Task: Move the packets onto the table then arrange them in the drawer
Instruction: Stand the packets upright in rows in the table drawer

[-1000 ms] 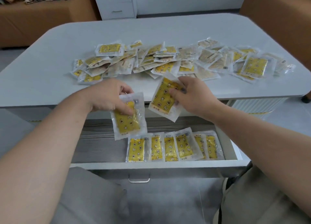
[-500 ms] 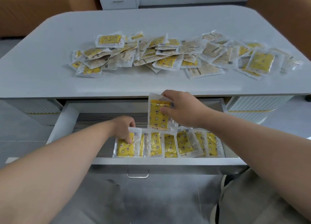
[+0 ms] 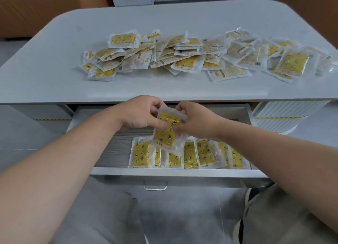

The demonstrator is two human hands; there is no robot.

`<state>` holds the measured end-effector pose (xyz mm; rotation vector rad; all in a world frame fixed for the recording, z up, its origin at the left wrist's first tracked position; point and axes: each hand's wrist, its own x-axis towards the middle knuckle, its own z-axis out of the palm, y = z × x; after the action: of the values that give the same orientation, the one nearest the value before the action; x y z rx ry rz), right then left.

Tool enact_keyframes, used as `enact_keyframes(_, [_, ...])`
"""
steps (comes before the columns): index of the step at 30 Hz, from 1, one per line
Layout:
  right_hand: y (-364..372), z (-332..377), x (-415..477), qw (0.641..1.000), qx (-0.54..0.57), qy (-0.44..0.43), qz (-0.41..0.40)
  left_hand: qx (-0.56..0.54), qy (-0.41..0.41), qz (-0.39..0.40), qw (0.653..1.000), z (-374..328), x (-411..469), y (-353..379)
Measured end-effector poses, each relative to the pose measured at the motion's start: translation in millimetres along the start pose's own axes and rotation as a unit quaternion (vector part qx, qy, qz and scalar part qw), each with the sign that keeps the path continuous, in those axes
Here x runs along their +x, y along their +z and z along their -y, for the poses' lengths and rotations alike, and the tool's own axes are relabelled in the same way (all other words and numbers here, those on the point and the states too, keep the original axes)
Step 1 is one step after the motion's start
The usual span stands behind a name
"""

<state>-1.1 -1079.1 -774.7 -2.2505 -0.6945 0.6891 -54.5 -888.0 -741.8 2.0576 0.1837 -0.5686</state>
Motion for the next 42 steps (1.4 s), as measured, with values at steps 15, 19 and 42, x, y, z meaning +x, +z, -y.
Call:
enact_keyframes(15, [16, -3, 7, 0.998, -0.048, 0.013, 0.03, 0.27, -0.192, -0.075, 0.941, 123, 16, 4])
enact_keyframes(19, [17, -4, 8, 0.997, -0.064, 0.006, 0.036, 0.346, -0.177, -0.112, 0.915, 120, 15, 7])
enact_keyframes(42, [-56, -30, 22, 0.919, -0.314, 0.144, -0.192, 0.48, -0.255, -0.048, 0.838, 63, 12, 24])
